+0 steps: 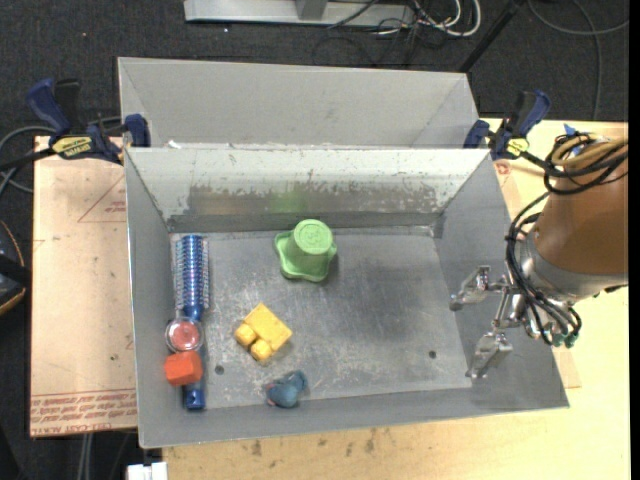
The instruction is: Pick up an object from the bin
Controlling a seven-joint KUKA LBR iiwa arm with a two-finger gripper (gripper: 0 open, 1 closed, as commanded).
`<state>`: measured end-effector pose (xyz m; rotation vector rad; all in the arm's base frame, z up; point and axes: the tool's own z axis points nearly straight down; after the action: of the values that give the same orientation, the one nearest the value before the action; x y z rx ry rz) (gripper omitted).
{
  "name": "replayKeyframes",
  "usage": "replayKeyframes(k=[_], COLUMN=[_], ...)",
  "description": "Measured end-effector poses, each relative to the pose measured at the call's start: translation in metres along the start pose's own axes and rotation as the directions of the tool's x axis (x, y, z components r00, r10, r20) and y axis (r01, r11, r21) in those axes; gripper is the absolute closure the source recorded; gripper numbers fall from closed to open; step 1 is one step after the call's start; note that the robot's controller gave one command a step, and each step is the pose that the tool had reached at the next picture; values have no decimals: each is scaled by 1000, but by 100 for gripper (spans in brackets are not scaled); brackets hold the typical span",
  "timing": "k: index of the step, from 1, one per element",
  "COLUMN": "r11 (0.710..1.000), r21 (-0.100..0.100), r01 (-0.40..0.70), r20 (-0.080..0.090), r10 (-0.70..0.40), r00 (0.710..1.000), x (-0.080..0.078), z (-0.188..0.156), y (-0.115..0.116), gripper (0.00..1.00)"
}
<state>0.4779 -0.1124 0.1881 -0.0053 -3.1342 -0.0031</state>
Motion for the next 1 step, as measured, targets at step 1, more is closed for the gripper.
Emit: replayKeyframes(k=[1], r11=[1000], r21=[3], r01=[-1], r20=[18], r10=[1], r00=[1000], x=[-7], z=[104], y=[5], gripper=[0])
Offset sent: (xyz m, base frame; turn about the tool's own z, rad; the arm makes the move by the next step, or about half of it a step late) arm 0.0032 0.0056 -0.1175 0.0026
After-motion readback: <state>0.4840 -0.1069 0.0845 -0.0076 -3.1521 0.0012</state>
